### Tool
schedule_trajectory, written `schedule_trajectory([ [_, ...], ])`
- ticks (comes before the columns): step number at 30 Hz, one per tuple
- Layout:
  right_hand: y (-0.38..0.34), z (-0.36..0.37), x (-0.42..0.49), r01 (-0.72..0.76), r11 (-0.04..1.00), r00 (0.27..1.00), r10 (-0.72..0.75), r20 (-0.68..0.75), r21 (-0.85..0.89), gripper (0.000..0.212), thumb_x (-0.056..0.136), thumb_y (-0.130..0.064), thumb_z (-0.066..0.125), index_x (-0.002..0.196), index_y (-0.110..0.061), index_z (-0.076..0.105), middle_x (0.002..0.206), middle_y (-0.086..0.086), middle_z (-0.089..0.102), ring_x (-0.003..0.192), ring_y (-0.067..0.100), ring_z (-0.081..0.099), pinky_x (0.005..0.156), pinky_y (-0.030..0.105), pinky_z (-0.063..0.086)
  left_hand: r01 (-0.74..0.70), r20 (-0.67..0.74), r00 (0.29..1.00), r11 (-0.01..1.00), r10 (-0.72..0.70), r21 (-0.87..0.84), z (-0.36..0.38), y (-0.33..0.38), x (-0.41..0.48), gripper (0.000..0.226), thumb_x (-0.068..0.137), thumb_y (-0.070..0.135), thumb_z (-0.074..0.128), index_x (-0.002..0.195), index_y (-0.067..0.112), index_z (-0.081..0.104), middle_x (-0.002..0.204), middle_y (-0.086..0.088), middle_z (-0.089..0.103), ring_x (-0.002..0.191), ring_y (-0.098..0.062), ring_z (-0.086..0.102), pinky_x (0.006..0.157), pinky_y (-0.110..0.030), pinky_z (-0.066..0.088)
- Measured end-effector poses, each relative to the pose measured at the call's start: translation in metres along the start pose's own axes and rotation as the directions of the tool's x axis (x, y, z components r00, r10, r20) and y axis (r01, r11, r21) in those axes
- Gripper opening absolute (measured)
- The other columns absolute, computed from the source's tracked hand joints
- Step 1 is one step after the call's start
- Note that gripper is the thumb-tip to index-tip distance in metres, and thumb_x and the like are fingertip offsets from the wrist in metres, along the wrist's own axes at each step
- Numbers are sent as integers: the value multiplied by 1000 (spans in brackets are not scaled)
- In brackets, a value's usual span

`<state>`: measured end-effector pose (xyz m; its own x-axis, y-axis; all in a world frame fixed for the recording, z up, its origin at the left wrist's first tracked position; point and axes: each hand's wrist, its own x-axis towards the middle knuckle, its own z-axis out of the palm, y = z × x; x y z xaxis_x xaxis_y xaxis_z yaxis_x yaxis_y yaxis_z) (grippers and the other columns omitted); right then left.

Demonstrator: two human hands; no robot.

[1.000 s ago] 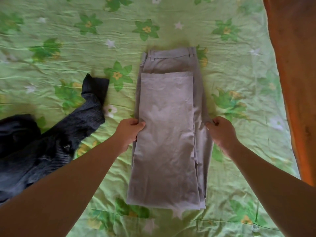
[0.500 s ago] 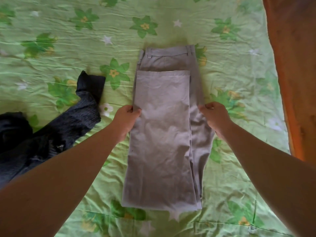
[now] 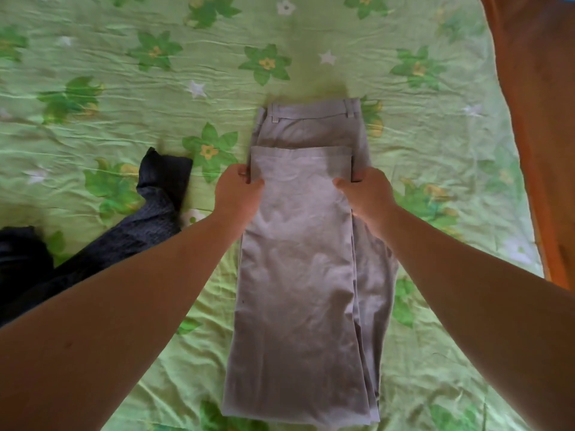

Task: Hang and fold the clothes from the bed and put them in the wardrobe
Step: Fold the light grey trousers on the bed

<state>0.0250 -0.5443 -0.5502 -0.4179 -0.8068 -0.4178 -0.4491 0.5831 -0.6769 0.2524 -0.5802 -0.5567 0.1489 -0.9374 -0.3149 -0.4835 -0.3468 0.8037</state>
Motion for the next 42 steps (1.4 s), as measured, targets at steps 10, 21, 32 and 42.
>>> schedule_trajectory([
  [10,-37,-13,25,172,984,977,-164,-137,52,15,87,-21,64,76,-22,54,67,-7,58,68,21,56,58,30,35,-63,16,998,998,63,8,-8,40,44,2,91,15,65,90,14,65,77,-2,63,68,-17,56,51,-16,41],
  [21,-11,5,-15,172,983,980,-178,-94,-66,64,89,-18,62,147,-21,37,127,16,61,108,37,61,82,40,51,-156,179,979,933,102,325,5,-17,-10,71,89,24,71,151,16,36,130,-15,40,116,-34,50,106,-43,43],
  [32,91,5,-157,-210,965,977,202,65,156,17,85,-21,76,96,-23,63,71,-7,69,55,4,63,51,21,47,191,365,904,974,-224,125,-47,-80,-134,9,81,26,73,87,30,67,66,13,64,60,-4,58,58,-19,46],
  [42,126,-15,-232,-302,951,909,307,283,-62,20,92,-27,70,90,-7,71,89,10,70,74,20,63,60,30,47,434,487,756,892,-437,126,-74,-107,-213,21,90,32,73,97,13,73,94,-6,76,85,-22,74,75,-35,62],
])
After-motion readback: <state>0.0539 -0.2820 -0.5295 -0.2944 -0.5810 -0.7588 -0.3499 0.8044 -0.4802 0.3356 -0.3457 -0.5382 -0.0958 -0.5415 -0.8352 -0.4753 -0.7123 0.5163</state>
